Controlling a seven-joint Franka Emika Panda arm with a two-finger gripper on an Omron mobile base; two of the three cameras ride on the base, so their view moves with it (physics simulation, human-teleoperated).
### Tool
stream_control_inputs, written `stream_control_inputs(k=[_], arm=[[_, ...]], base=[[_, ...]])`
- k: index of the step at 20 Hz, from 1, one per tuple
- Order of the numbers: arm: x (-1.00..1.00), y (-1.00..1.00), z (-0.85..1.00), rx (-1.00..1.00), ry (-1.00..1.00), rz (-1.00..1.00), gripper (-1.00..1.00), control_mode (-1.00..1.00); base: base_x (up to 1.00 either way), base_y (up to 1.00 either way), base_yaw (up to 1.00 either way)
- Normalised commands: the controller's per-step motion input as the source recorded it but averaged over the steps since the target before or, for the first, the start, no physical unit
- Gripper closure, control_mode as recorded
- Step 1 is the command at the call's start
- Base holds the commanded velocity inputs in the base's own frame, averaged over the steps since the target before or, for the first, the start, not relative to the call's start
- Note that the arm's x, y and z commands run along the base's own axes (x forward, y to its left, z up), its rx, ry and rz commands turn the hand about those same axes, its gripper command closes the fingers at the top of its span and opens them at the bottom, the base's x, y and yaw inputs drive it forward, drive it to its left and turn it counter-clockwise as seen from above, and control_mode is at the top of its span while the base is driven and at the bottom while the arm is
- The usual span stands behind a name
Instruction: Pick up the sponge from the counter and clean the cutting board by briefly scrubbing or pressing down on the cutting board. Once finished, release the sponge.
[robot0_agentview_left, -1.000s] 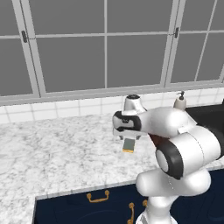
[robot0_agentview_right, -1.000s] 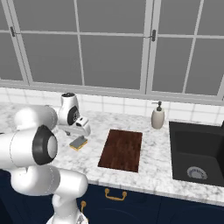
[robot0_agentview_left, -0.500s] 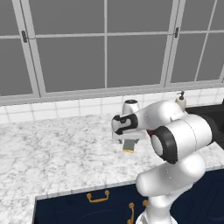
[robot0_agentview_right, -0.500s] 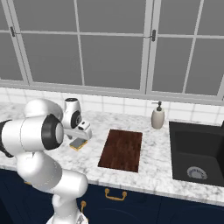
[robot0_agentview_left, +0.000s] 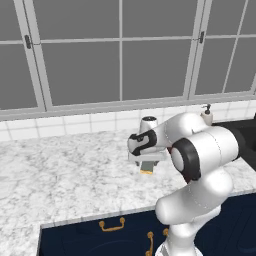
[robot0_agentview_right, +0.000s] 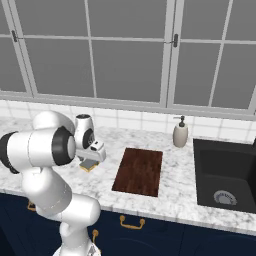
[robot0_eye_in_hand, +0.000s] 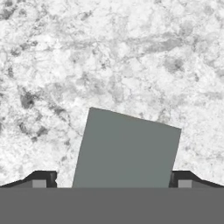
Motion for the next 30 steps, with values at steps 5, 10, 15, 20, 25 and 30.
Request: stream_control_inputs(k=[5, 10, 15, 20, 25, 30], arm=[[0.00, 0.00, -0.21, 0.00, 0.00, 0.00, -1.00, -1.00], [0.00, 0.00, -0.29, 0.00, 0.00, 0.00, -1.00, -1.00], [0.00, 0.03, -0.20, 0.00, 0.00, 0.00, 1.00, -1.00], [0.01, 0.00, 0.01, 0.00, 0.01, 0.00, 1.00, -1.00], [-0.08, -0.16, 0.34, 0.00, 0.00, -0.04, 1.00, -1.00], [-0.10, -0.56, 0.52, -0.03, -0.04, -0.06, 1.00, -1.00]], base=[[0.00, 0.00, 0.00], [0.00, 0.00, 0.00], [0.00, 0.00, 0.00], [0.00, 0.00, 0.00], [0.00, 0.00, 0.00], [0.00, 0.00, 0.00]])
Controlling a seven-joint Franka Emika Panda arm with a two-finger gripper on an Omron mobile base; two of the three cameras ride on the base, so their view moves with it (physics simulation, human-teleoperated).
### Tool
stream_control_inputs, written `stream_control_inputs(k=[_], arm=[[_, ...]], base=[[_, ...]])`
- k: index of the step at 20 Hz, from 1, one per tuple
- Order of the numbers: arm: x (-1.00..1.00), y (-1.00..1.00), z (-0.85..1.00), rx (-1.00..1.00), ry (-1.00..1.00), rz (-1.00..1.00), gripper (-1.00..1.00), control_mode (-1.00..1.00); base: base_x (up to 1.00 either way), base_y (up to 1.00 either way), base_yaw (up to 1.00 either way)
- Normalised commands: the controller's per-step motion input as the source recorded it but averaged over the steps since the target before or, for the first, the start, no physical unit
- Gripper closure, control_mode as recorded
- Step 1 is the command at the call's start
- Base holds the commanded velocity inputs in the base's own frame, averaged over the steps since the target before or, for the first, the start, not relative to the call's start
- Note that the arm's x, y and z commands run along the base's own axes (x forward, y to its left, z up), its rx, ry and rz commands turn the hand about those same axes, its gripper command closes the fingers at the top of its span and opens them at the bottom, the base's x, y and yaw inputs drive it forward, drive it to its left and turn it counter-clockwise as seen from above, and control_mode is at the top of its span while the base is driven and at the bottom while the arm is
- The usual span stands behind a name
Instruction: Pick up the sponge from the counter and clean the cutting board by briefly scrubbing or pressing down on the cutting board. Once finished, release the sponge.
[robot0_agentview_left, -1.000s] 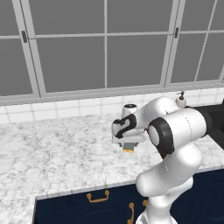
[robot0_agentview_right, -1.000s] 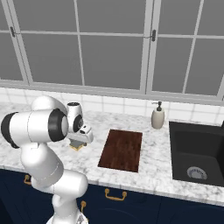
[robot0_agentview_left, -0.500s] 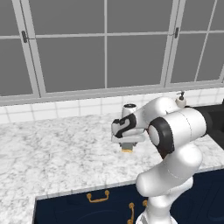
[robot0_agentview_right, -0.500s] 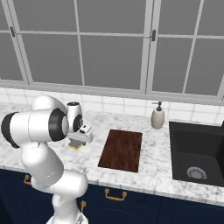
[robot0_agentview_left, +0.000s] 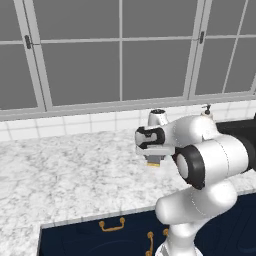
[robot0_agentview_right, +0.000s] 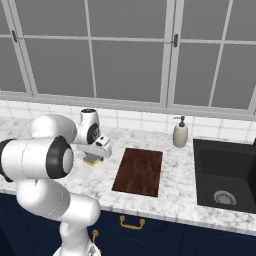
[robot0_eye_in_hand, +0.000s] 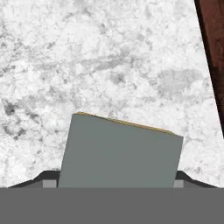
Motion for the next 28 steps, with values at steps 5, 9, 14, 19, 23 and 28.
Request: stream_control_inputs(k=[5, 9, 14, 19, 23, 28], arm=[[0.00, -0.88, 0.19, -0.01, 0.01, -0.18, 1.00, -1.00], [0.00, -0.96, 0.04, 0.00, 0.06, -0.20, 1.00, -1.00], [0.00, -0.87, 0.01, 0.00, 0.04, -0.25, 1.00, -1.00], [0.00, -0.67, 0.00, 0.00, 0.04, -0.26, 1.00, -1.00], [0.00, -0.24, 0.00, 0.00, 0.04, -0.47, 1.00, -1.00], [0.00, -0.09, 0.00, -0.04, 0.00, -0.38, 1.00, -1.00]], base=[[0.00, 0.00, 0.00], [0.00, 0.00, 0.00], [0.00, 0.00, 0.00], [0.00, 0.00, 0.00], [0.00, 0.00, 0.00], [0.00, 0.00, 0.00]])
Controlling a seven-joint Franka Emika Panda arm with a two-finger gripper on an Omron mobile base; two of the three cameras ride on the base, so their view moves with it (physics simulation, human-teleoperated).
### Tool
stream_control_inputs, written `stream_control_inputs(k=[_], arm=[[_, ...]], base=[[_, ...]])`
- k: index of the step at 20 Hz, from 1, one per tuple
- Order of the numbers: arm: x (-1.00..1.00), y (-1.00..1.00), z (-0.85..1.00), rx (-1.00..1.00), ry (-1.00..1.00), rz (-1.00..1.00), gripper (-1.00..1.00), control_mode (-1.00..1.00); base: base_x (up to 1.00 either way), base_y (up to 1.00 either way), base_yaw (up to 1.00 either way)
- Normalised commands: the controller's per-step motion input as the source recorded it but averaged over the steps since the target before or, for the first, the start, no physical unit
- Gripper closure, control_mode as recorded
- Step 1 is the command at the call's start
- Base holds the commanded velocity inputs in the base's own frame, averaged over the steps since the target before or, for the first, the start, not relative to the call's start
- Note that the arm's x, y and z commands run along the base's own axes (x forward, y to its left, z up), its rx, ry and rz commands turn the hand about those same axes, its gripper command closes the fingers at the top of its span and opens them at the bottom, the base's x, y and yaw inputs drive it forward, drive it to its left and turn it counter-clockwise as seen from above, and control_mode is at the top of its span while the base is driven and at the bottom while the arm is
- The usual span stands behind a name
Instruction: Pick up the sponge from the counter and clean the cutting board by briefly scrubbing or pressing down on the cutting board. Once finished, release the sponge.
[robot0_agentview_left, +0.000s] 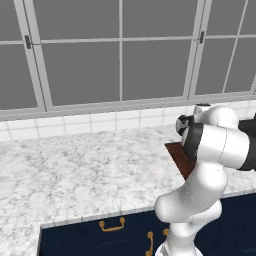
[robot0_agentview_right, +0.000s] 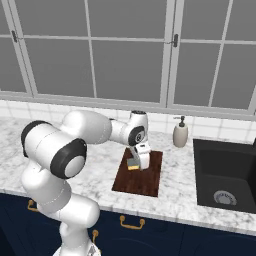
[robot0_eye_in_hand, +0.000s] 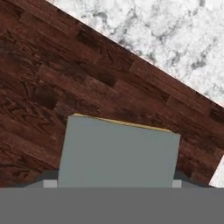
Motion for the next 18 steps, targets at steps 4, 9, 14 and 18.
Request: stream_control_inputs(k=[4, 9, 14, 18], arm=[[-0.04, -0.34, -0.01, 0.00, 0.00, -0.27, 1.00, -1.00], [-0.37, -0.54, 0.00, 0.00, -0.07, -0.16, 1.00, -1.00], [-0.43, -0.31, -0.05, 0.00, -0.06, -0.03, 1.00, -1.00], [-0.21, -0.26, -0.18, 0.00, -0.06, -0.03, 1.00, -1.00]], base=[[0.00, 0.00, 0.00], [0.00, 0.00, 0.00], [0.00, 0.00, 0.00], [0.00, 0.00, 0.00]])
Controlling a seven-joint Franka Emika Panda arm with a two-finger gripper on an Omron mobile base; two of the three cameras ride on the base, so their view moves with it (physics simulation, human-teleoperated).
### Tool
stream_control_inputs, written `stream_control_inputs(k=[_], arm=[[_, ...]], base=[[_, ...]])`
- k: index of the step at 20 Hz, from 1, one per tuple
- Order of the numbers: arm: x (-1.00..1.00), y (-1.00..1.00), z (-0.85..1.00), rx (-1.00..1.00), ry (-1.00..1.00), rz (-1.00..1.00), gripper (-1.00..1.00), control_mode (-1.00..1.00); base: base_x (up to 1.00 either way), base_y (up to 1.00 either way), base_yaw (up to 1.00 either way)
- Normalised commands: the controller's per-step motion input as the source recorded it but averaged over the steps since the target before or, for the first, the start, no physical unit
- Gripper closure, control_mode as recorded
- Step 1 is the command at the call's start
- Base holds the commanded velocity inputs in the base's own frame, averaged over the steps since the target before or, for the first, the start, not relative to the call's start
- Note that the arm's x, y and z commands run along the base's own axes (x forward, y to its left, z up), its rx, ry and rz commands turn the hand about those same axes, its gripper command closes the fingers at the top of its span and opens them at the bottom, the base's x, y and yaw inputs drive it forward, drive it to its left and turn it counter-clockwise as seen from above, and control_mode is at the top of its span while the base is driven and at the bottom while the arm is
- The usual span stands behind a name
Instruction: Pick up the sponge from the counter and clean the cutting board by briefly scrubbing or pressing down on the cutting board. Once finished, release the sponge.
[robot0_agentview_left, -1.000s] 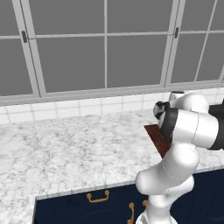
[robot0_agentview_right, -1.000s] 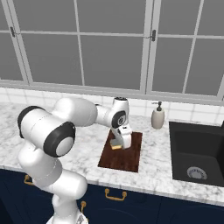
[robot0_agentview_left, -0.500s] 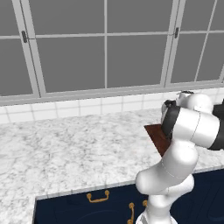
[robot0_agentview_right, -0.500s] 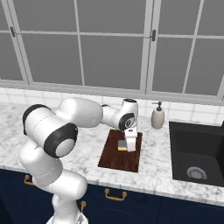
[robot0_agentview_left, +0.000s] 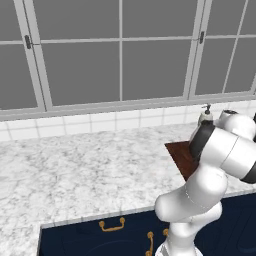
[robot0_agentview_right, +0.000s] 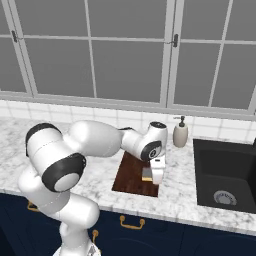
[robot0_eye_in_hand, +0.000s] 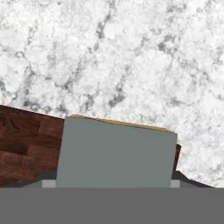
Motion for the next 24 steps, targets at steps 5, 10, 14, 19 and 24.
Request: stream_control_inputs(k=[5, 10, 14, 19, 24], arm=[[-0.05, -0.35, -0.23, 0.00, -0.01, -0.10, 1.00, -1.00], [-0.02, -0.19, -0.27, 0.00, 0.00, -0.06, 1.00, -1.00], [-0.07, 0.01, -0.32, 0.00, -0.04, -0.01, 1.00, -1.00], [0.00, 0.00, -0.44, 0.00, -0.09, 0.00, 1.00, -1.00], [0.08, 0.00, -0.39, 0.00, -0.10, 0.00, 1.00, -1.00]], base=[[0.00, 0.00, 0.00], [0.00, 0.00, 0.00], [0.00, 0.00, 0.00], [0.00, 0.00, 0.00], [0.00, 0.00, 0.00]])
